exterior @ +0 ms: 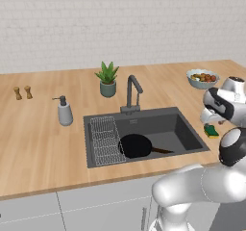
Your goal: Pick the pan and sponge and place them into the sink. Then turn on the water.
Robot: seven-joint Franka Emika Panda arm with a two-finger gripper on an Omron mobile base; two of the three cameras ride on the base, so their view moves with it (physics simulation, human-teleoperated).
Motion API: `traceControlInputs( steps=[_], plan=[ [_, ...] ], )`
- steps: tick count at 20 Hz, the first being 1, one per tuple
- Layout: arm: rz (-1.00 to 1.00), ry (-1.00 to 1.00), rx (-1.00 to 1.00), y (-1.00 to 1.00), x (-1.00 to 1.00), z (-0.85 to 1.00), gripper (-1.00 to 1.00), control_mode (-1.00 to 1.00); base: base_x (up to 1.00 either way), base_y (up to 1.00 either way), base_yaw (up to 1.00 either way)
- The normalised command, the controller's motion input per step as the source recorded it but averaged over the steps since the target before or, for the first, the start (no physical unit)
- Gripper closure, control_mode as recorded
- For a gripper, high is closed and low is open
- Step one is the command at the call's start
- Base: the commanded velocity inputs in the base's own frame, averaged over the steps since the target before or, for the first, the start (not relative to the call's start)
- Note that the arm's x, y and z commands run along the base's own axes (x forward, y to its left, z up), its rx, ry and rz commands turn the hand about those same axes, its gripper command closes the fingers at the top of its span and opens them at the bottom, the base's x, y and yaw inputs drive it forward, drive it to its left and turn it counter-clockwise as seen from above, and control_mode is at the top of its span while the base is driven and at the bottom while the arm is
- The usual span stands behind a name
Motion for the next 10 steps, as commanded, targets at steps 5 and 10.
traceControlInputs(
  steps=[5, 10],
  plan=[
    [0.00, 0.00, 0.00, -0.29, 0.07, -0.25, -1.00, -1.00, 0.00, 0.00, 0.00],
    [0.00, 0.01, 0.00, -0.20, 0.18, -0.28, -1.00, -1.00, 0.00, 0.00, 0.00]
  ],
)
